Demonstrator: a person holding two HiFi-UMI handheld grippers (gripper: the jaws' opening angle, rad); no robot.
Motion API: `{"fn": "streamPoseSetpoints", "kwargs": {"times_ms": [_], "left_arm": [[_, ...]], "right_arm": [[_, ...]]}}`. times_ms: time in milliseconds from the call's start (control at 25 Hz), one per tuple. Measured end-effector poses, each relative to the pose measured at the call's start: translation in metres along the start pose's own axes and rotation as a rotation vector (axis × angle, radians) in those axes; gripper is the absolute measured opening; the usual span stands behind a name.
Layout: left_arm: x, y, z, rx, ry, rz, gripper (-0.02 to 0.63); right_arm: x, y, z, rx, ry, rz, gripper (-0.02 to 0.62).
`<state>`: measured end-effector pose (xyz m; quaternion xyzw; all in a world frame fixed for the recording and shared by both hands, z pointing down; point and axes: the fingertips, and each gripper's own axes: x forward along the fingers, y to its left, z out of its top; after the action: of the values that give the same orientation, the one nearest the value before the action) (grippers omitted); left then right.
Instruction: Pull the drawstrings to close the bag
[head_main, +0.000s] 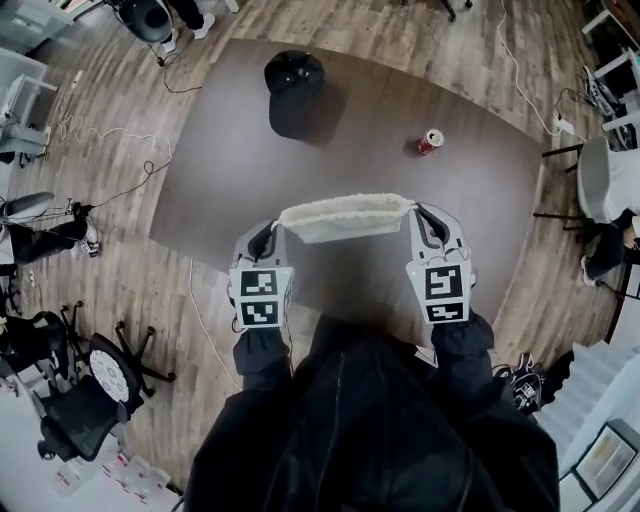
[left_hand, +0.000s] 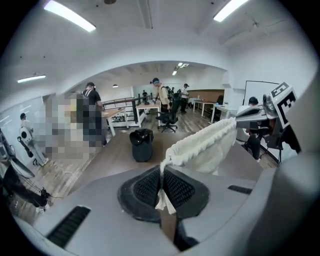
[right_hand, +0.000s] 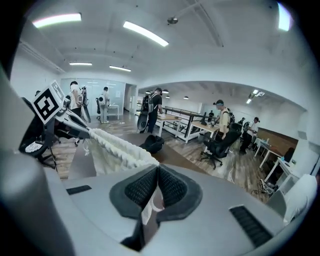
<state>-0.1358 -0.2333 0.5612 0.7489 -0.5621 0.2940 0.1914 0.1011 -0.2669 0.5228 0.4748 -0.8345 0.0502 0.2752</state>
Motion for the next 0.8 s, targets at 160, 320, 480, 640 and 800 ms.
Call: {"fn": "streamPoseSetpoints", "kwargs": {"times_ms": [160, 320, 480, 640, 800], "left_arm": [[-0.044, -0.007, 0.031, -0.05, -0.1, 0.039, 0.034], [-0.081, -0.001, 0.052, -0.098, -0.177, 0.086, 0.035], [-0.112, 0.007, 0.067, -0.113, -0.238, 0.093, 0.035], [-0.136, 0.009, 0.073, -0.115, -0.266, 0.066, 0.035], [-0.147, 0.013, 0.068, -0.141, -0.274, 0.049, 0.035]], "right_arm": [[-0.041, -0.008, 0.031, 0.017, -0.093, -0.047, 0.03], [-0.068, -0.005, 0.062, 0.007, -0.166, -0.066, 0.029], [-0.092, 0.005, 0.088, -0.008, -0.217, -0.087, 0.029], [-0.113, 0.015, 0.103, 0.007, -0.242, -0.122, 0.029], [-0.123, 0.022, 0.106, 0.025, -0.258, -0.167, 0.029]]}}
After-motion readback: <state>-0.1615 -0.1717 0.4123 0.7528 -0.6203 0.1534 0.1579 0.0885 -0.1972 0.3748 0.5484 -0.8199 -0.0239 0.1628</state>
